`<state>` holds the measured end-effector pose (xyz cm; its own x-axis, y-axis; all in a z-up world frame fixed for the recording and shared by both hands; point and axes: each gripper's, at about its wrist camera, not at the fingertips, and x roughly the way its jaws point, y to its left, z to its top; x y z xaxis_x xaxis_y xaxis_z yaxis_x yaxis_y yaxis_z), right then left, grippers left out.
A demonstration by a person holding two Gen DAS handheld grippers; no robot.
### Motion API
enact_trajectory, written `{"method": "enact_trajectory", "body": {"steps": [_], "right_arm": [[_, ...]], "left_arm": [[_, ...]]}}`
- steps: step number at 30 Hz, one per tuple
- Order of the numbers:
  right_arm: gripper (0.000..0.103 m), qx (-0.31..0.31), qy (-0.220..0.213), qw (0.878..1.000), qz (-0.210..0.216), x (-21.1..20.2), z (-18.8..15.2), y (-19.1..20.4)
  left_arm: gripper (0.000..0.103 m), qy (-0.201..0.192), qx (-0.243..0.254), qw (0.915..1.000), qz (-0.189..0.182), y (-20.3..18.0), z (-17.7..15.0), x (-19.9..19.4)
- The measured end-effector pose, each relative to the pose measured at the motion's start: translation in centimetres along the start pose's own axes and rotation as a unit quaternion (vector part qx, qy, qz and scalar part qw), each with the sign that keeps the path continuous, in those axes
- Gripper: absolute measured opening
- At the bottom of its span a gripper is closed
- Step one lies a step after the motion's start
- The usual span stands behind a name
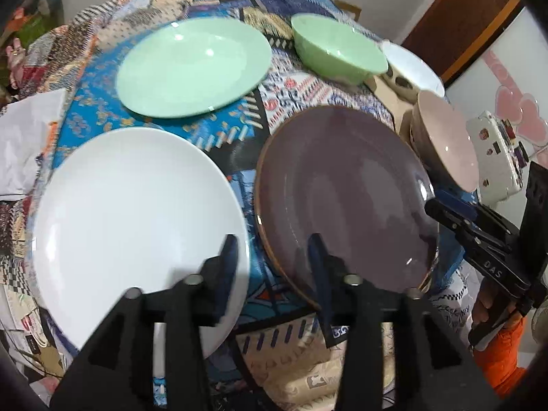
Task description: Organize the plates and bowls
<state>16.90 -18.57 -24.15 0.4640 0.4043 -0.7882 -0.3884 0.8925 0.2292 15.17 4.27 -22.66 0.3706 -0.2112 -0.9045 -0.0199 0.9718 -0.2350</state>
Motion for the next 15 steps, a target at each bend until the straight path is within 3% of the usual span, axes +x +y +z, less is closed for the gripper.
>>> {"method": "enact_trajectory", "body": {"steps": [6,15], "right_arm": [[0.051,0.001,-0.024,1.000,0.005,-1.7,0.7,1.2],[0.053,-0.037,-0.052,0.998,0.023,-2.8,2.0,4.9]], "left_arm": [[0.050,-0.036,-0.005,0.9993,0.009,0.5,-0.6,-3.3],[0.050,-0.082,0.004,0.9950,0.056,2.4,-2.0,-8.3]]}}
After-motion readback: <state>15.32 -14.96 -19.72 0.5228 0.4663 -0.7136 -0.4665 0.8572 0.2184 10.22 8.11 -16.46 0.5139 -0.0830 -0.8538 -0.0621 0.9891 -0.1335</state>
